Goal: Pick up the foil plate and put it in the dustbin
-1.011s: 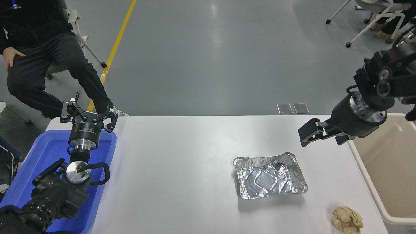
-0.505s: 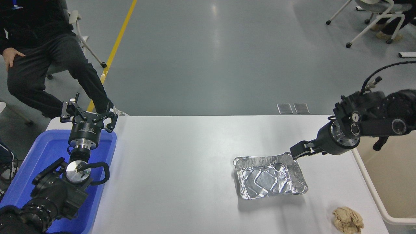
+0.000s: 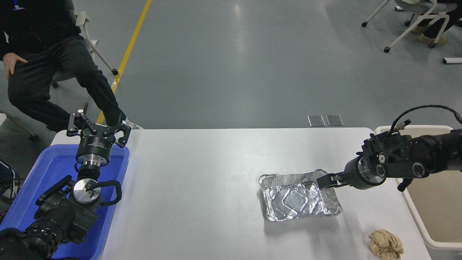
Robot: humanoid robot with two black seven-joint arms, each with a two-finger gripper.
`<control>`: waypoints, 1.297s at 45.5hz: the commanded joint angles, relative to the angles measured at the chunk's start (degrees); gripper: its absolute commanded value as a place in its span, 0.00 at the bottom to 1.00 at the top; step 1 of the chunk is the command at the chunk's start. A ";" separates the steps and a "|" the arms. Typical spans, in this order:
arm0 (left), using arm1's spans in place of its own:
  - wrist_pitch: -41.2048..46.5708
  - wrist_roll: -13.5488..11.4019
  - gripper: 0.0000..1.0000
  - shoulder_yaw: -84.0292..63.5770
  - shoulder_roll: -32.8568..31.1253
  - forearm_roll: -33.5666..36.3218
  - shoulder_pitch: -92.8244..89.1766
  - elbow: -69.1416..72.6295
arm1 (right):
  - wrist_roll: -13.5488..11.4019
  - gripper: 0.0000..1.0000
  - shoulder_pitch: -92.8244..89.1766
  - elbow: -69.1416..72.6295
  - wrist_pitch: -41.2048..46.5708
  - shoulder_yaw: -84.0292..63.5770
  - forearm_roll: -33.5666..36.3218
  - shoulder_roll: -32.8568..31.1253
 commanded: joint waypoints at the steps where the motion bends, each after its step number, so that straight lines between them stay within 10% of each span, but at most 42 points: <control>1: -0.01 0.00 0.99 0.00 -0.01 0.00 0.00 -0.02 | 0.17 1.00 -8.30 -8.21 -3.35 1.46 -0.24 2.71; 22: -0.01 0.00 0.99 0.00 -0.01 0.00 0.00 -0.01 | 0.26 0.89 -11.57 -10.59 -5.29 3.22 -0.24 3.33; 29: -0.01 0.00 0.99 0.00 -0.01 0.00 0.00 -0.02 | 0.43 0.73 -12.09 -10.59 -5.29 3.22 -0.24 3.33; 45: -0.01 0.00 0.99 0.00 -0.01 0.00 0.00 -0.02 | 0.43 0.00 -12.36 -10.50 -5.99 3.22 -2.96 3.33; 59: -0.01 0.00 0.99 0.00 -0.01 0.00 0.00 -0.02 | 0.61 0.00 -12.01 -9.98 -6.52 3.22 -3.22 3.33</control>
